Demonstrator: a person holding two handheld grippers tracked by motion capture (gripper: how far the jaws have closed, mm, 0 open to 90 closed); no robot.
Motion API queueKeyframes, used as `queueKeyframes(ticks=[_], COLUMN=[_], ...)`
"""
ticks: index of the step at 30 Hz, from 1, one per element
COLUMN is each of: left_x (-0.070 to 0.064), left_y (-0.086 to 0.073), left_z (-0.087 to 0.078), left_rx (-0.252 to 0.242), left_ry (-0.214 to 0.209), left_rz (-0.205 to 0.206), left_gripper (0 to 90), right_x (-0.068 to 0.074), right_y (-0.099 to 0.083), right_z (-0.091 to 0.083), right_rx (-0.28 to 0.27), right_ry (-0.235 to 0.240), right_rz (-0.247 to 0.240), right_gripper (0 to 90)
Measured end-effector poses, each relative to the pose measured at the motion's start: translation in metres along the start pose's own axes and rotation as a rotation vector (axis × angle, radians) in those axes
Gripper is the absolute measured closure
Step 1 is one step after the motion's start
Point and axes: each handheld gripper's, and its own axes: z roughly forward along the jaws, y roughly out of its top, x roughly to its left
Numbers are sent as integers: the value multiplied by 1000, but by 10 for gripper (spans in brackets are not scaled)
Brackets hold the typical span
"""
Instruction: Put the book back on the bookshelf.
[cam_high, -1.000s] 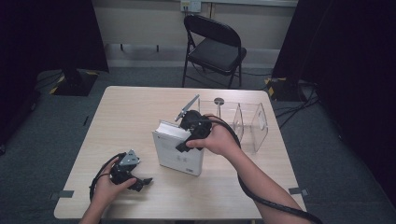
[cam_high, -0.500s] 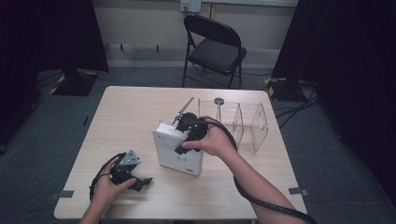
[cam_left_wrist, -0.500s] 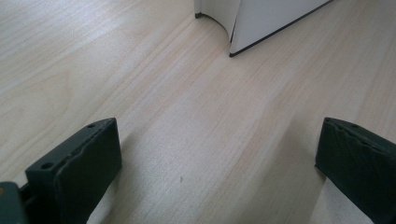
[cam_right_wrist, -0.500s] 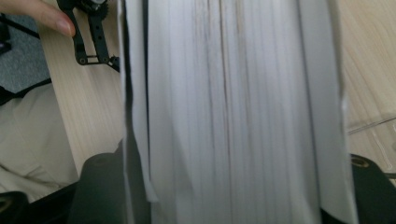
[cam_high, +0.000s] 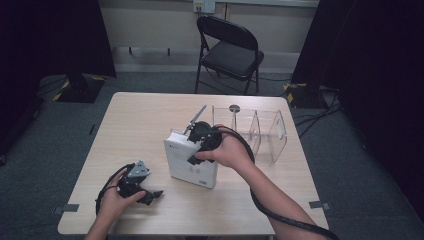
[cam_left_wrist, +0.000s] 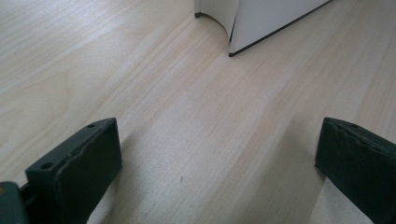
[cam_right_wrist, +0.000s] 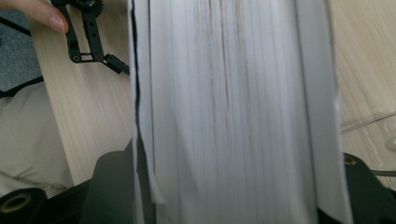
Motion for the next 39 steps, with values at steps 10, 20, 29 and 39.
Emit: queueKeyframes(ticks=[10,20,29,39], left_x=[0,1,1,1], left_y=[0,0,0,0], left_z=[0,0,0,0], left_rx=[0,0,0,1], left_ry=[-2,-3,-5,-5], left_rz=[1,2,3,3], left_gripper=[0,0,0,0], right_x=[6,3,8,12], right_y=[2,1,-3,5], right_z=[-2,-6,-10,-6], right_rx=[19,17,50,119], right_ry=[-38,-20,-13,-22], right_rz=[-2,66,38,-10], right_gripper=[509,521,519,523])
